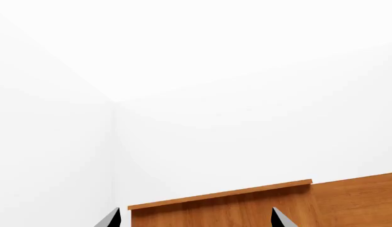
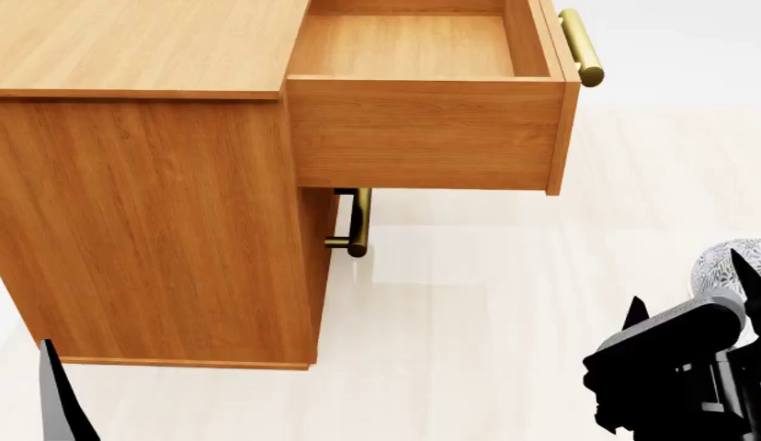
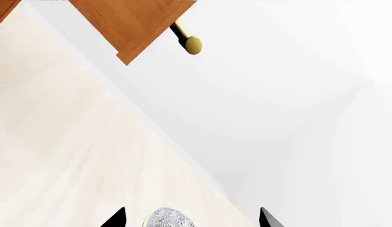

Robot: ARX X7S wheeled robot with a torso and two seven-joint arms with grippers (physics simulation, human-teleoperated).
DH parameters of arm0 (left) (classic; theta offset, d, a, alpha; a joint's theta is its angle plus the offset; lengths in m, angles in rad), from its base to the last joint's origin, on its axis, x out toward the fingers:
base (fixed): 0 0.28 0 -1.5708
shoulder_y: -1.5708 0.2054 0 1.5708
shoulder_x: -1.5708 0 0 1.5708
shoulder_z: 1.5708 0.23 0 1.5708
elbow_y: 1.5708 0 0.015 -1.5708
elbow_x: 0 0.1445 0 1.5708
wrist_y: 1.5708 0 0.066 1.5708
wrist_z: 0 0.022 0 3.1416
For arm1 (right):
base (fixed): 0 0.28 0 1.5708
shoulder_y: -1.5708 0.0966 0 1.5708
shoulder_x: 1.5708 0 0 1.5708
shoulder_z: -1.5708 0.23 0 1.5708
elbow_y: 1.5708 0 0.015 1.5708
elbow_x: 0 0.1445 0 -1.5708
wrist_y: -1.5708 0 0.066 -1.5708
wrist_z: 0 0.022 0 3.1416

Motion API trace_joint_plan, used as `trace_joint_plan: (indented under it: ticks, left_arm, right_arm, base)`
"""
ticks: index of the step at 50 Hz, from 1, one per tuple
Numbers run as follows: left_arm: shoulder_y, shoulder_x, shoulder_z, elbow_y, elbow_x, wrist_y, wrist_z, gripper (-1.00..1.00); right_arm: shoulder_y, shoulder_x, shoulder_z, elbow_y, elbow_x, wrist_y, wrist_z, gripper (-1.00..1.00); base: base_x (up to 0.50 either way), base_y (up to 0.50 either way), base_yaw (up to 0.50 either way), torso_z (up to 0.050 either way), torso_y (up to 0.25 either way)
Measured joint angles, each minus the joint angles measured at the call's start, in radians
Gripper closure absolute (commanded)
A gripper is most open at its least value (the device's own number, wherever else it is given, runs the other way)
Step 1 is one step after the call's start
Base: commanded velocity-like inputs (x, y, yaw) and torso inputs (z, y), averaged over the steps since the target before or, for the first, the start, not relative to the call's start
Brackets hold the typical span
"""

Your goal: Put the bowl on top of the cabinet.

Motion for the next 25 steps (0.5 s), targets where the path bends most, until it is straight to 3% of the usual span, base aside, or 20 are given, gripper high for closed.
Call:
trace_joint_plan:
  ticks: [25]
  left_arm:
    - [-0.001,-0.014,0.018,-0.006,-0.005,-0.008,-0.018,-1.0]
  right_arm:
    - [0.158,0.053,-0.067,0.34,-0.009,-0.01,-0.038,-1.0]
  base:
    - [0.0,0.0,0.0,0.0,0.0]
